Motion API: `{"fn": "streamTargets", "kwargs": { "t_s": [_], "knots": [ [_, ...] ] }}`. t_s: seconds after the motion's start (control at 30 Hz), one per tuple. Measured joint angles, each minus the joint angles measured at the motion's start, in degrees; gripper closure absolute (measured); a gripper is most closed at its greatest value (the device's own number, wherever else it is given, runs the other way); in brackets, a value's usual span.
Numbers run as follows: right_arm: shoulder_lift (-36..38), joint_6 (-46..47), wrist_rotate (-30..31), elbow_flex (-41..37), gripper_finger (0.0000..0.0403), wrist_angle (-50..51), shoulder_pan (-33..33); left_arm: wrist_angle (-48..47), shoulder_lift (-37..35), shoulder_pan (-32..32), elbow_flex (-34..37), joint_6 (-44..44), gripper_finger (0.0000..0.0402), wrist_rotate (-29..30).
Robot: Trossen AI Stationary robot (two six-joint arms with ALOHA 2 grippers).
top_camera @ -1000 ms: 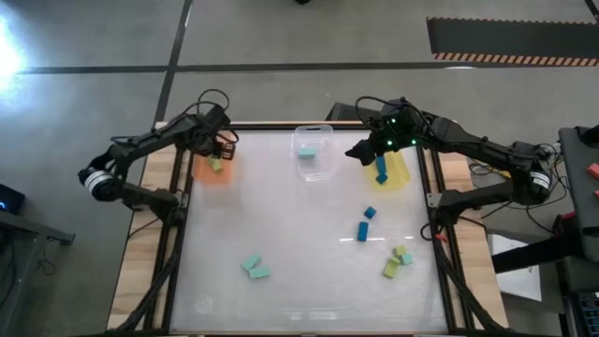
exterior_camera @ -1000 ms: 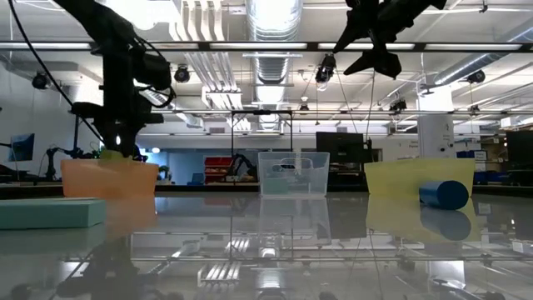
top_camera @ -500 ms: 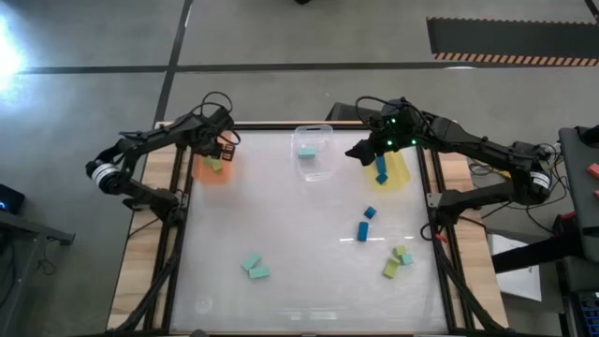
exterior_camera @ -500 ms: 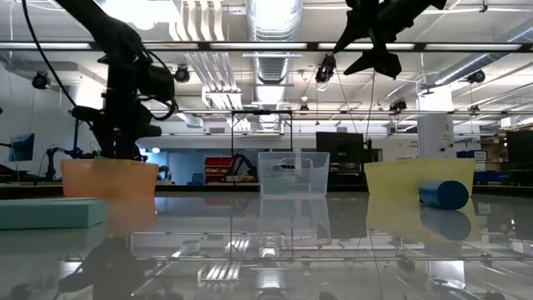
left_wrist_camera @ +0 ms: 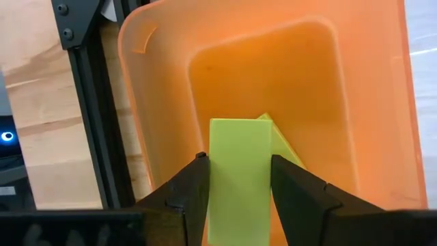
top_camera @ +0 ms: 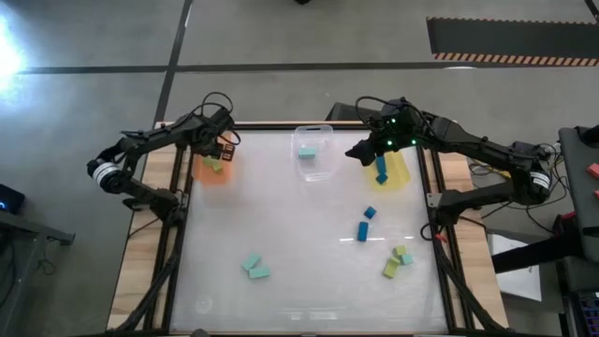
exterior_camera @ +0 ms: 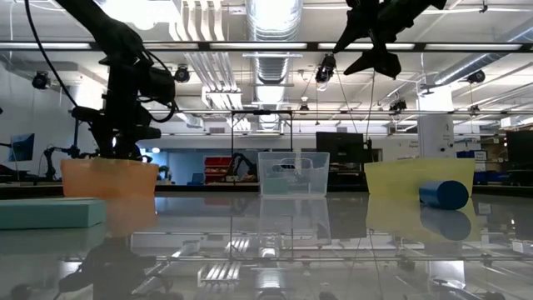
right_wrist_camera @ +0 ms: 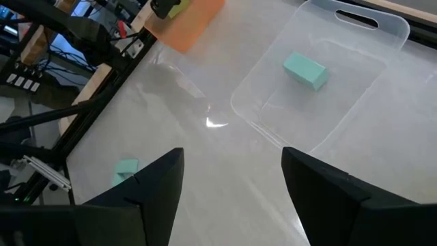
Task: Sort & place blocks by color
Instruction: Put the light green block into the orange bin, then put the blue block into the yellow bin
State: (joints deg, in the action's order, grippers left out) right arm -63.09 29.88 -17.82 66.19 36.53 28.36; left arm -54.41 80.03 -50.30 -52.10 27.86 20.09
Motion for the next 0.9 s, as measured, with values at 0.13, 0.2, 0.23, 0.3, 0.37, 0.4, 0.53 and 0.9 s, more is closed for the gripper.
{"fn": "streamTargets", "kwargs": {
  "t_s": [0.13, 0.2, 0.23, 0.3, 0.37, 0.4, 0.53, 0.9],
  "knots": [
    [0.00, -0.29, -0.02, 0.00, 0.0165, 0.00, 0.00, 0.28, 0.00, 0.00, 0.00, 0.14, 0.0271, 0.67],
    [0.00, -0.46, -0.02, 0.00, 0.0165, 0.00, 0.00, 0.29, 0.00, 0.00, 0.00, 0.24, 0.0271, 1.06],
    [0.00, -0.47, -0.02, 0.00, 0.0165, 0.00, 0.00, 0.37, 0.00, 0.00, 0.00, 0.24, 0.0271, 1.06],
    [0.00, -0.48, -0.02, 0.00, 0.0165, 0.00, 0.00, 0.38, 0.00, 0.00, 0.00, 0.24, 0.0271, 1.06],
    [0.00, -0.52, -0.02, 0.00, 0.0165, 0.00, 0.00, 0.51, 0.00, 0.01, 0.00, 0.24, 0.0270, 1.06],
    [0.00, -0.52, -0.02, 0.00, 0.0165, 0.01, 0.00, 0.74, 0.00, 0.01, 0.00, 0.24, 0.0268, 1.06],
    [0.00, -0.54, -0.02, 0.01, 0.0165, 0.00, 0.00, 1.86, -0.16, 0.02, 0.00, 0.24, 0.0250, 1.06],
    [0.00, 0.12, -0.09, 0.00, 0.0165, 0.02, 0.00, 0.85, -1.60, 0.56, -0.55, -1.52, 0.0199, -0.23]
  ]
}}
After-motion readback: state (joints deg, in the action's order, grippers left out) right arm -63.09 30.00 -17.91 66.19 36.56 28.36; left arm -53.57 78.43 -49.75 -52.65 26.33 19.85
